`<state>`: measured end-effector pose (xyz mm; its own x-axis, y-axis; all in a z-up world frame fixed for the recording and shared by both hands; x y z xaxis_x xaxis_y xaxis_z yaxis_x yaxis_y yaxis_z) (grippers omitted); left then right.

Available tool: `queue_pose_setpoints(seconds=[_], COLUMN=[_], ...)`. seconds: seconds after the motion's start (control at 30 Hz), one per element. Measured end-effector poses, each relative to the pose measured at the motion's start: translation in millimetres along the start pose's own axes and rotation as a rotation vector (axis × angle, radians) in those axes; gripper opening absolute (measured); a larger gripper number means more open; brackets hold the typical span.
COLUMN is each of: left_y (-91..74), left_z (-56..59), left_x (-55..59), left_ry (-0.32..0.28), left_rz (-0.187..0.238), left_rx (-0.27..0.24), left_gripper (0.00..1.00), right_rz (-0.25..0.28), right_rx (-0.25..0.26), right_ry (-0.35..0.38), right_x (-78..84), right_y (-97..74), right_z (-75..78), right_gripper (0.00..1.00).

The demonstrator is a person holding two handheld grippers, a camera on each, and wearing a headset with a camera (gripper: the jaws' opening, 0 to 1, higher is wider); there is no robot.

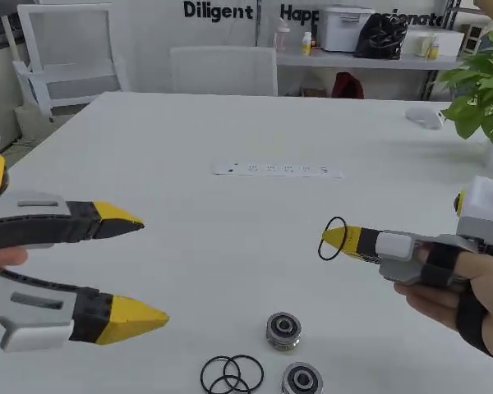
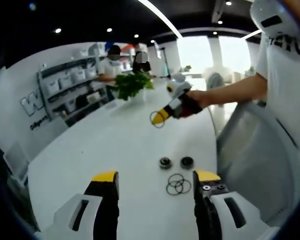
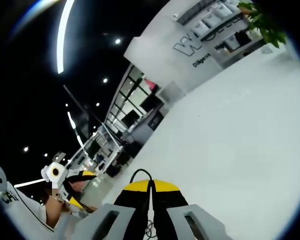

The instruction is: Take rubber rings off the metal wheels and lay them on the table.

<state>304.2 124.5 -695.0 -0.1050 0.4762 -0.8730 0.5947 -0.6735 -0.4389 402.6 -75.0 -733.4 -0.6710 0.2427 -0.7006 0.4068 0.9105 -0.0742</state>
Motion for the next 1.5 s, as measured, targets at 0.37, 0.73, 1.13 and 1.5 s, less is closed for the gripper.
queue_pose_setpoints(seconds=[0.37,0.73,1.13,1.5], left_y=[-19.8,-25.0,-29.5,-29.9], left_z=[-1.3,7.8,12.5,21.0], left_x=[23.5,43.5,65.3,70.1], left_ry=[-0.075,-0.159,-0.241,-0.285], left_rz=[-0.010,-0.014,-0.052,-0.046], left_rx=[-0.058,-0.071,-0.113,-0.124], left_gripper=[0.68,0.80,1.00,1.00], right_rz=[-0.017,-0.060,-0.104,-0.164], right_rx=[-0.031,-0.046,-0.055,-0.063], right_ry=[-0.029,-0.059,-0.101,-0.144], right_x=[1.0,7.2,13.2,23.5], right_y=[5.4,11.2,16.6,23.7], right_z=[-14.7,-21.3,-29.7,-36.3], right_gripper=[0.00,0.00,0.00,0.00])
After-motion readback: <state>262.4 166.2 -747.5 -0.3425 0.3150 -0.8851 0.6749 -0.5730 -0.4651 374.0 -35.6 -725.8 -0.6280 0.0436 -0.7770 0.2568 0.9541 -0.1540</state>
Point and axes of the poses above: the centre of the closed fingertips' face, and the gripper's own axes: y roughly forward along the fingers, z roughly to its right, x roughly out of its underside, the point moved 3 cm from there along -y, roughly backward along the fingers, and after that the axes turned 8 degrees about -x, right-handed, at the moved point
